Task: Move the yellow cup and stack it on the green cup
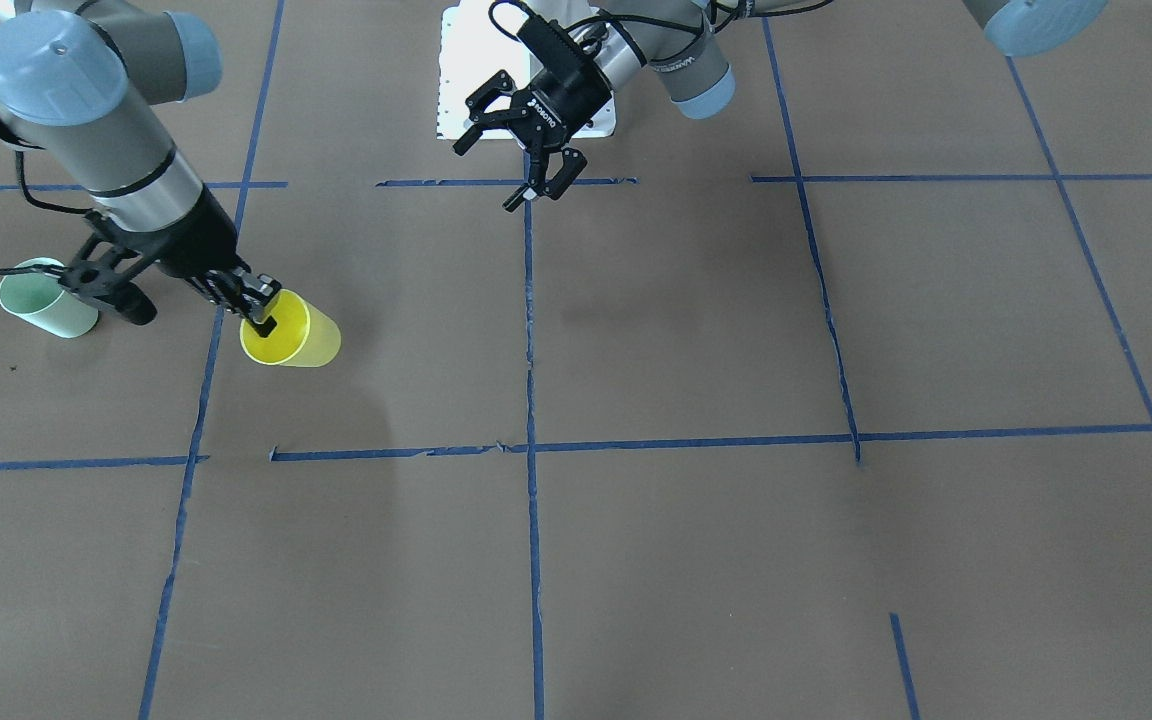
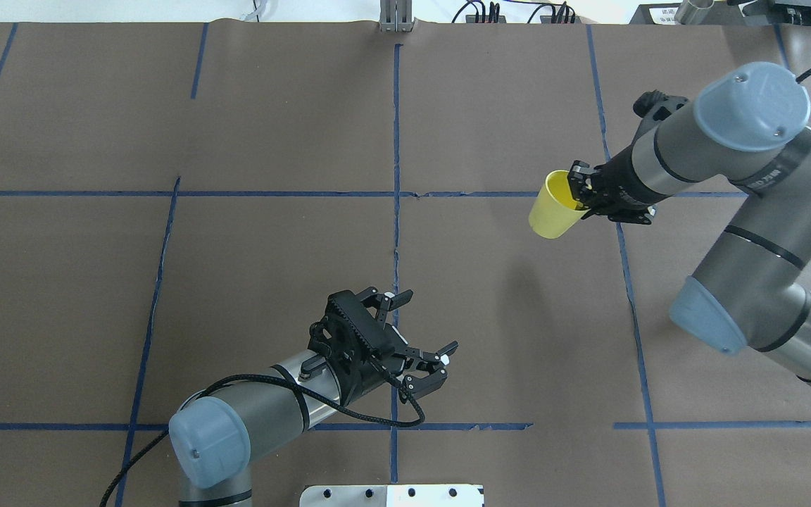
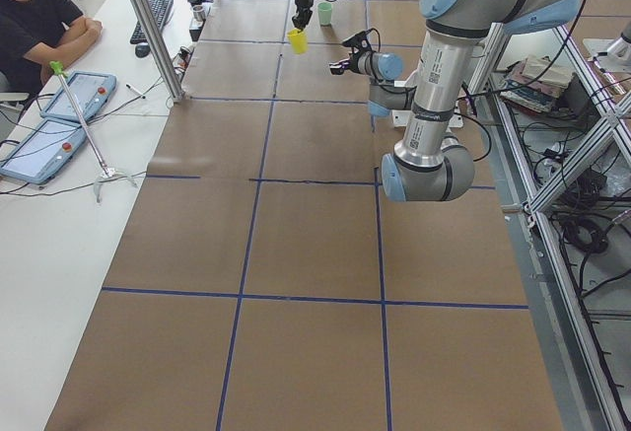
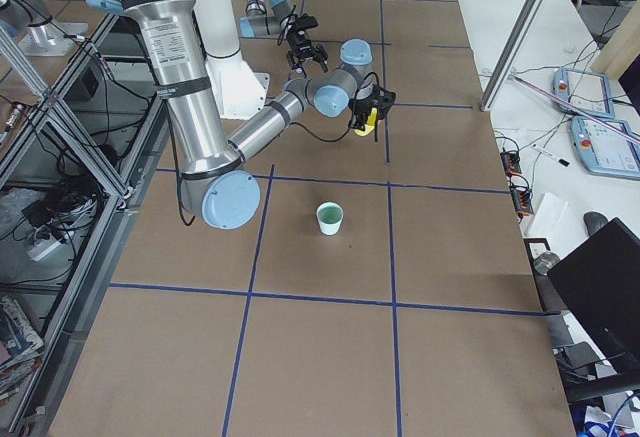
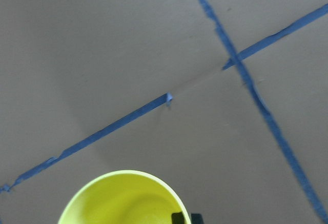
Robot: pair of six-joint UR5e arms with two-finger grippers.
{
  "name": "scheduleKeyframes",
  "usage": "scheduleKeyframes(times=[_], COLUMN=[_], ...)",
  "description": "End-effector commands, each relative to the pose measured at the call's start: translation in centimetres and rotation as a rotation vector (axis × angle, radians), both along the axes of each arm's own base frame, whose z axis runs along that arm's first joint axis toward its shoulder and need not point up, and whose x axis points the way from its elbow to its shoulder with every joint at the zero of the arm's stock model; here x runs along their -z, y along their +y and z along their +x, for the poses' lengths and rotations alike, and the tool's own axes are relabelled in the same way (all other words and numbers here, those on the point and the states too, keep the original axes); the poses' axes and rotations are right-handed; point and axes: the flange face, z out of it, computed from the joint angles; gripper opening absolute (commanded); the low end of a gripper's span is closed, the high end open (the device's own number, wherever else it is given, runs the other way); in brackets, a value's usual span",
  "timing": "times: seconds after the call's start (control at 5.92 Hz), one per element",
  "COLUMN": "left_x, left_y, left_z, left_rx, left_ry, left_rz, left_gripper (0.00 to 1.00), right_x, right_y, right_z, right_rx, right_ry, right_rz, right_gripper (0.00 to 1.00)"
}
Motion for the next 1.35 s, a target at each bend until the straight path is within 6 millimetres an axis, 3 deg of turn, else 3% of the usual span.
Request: scheduleKeyframes(times=[0.0, 0.17, 0.51, 0.68, 0.84, 1.18], left_x=[1.2, 1.2, 1.5, 1.6, 1.9, 1.4], left_y=[0.9, 0.8, 0.1, -0.4, -1.2, -5.5], left_z=[1.0, 1.7, 2.5, 2.2, 1.7, -0.4], left_rx=[-0.046, -0.060, -0.062, -0.056, -0.082, -0.232], left_ry=[0.020, 0.015, 0.007, 0.008, 0.019, 0.122], left_rz=[-0.101, -0.198, -0.323, -0.377, -0.452, -0.757], left_gripper=[1.00, 1.00, 1.00, 1.00, 1.00, 1.00], right_x=[-5.2, -8.8, -12.6, -13.5, -14.2, -15.3], right_y=[2.5, 3.4, 6.9, 8.2, 8.4, 8.9], right_z=[7.8, 11.5, 17.7, 19.2, 19.4, 19.6], right_rx=[-0.028, 0.010, 0.088, 0.124, 0.130, 0.118], right_ry=[0.071, 0.137, 0.222, 0.246, 0.244, 0.235], right_rz=[-0.003, 0.030, 0.087, 0.111, 0.127, 0.133], right_gripper=[0.00, 0.00, 0.00, 0.00, 0.00, 0.00])
